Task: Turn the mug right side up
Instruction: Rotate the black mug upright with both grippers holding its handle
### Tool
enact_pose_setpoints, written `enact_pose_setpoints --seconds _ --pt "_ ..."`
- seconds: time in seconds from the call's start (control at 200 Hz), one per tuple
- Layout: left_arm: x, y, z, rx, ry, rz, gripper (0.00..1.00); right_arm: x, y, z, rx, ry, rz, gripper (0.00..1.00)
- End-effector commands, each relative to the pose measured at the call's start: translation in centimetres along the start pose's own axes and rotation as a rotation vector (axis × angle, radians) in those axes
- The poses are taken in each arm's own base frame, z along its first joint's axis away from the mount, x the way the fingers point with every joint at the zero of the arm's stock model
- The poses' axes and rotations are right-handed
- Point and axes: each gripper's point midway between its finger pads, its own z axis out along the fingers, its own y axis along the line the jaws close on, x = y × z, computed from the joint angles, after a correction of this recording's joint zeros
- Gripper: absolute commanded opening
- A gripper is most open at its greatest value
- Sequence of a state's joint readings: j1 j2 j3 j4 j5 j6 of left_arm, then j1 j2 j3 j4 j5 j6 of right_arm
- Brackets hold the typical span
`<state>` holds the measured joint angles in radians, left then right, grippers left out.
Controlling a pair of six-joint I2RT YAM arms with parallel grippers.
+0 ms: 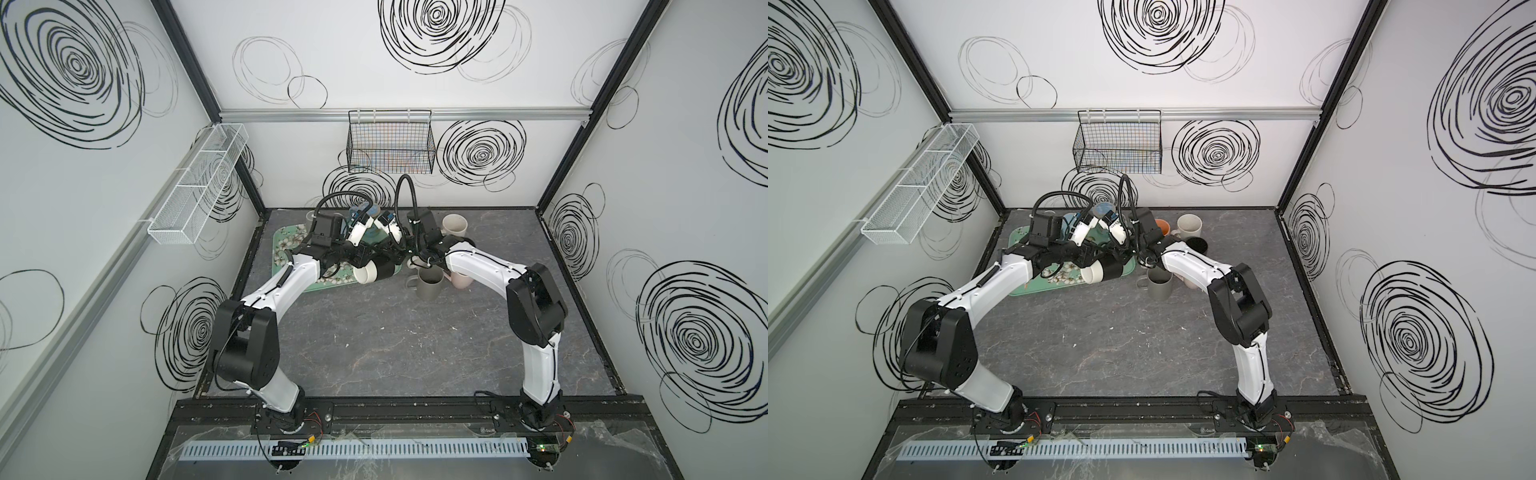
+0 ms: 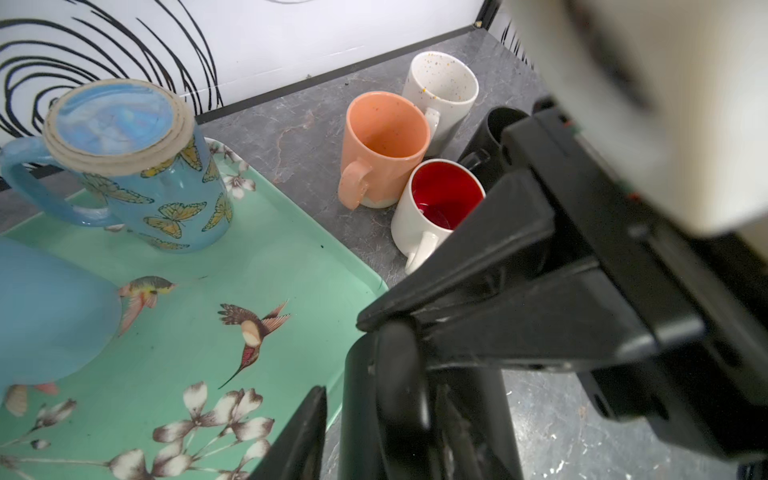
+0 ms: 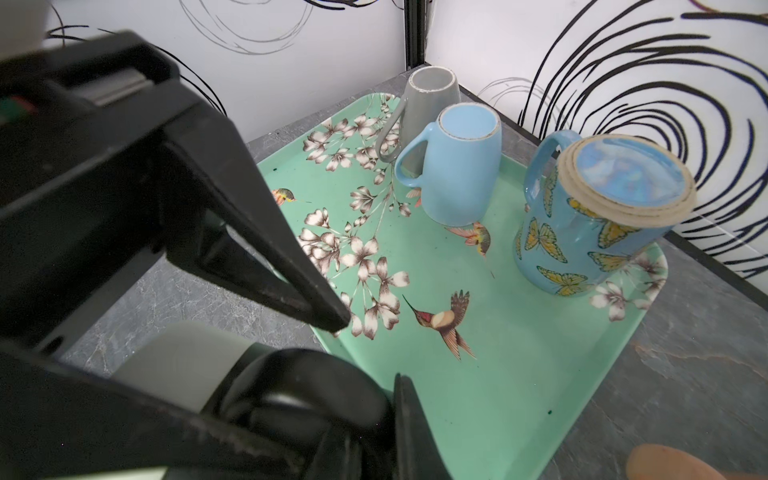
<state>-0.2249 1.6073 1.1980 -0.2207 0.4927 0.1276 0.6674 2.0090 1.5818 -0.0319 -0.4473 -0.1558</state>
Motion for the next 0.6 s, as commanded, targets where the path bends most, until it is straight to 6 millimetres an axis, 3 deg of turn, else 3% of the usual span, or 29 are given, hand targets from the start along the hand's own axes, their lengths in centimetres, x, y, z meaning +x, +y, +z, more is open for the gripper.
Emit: enact_pose_setpoints --seconds 0.0,0.14,0.19,0.295,0.455,0.595 --pt "-0.8 0.6 0.2 -0.022 -0.011 0.037 0.31 -5.6 2.8 -3.0 -0.053 -0.152 -0.078 0.0" --pt "-0.7 0.3 0.1 0.005 -0.001 0.05 0.0 -5.9 3.8 -3.8 -0.064 -0.198 -0.132 0.0" --pt "-0.8 0.0 -0.1 0.02 -0.005 0.057 0.0 -5.8 3.8 -4.0 -0.062 -0.205 -0.135 0.0" --pt "-1.2 -0.8 -0.8 0.057 -0.025 0.081 0.0 -5.8 3.8 -5.1 -0.121 -0.21 -0.11 0.14" --pt "-2.4 -2.6 -2.4 0.142 -0.087 0.124 0.0 -6.4 3.7 -8.9 -0.336 -0.279 0.014 0.38" --pt "-3.4 -4.4 -4.0 0.231 -0.137 0.168 0.0 -6.2 3.9 -11.6 -0.432 -0.296 0.056 0.48"
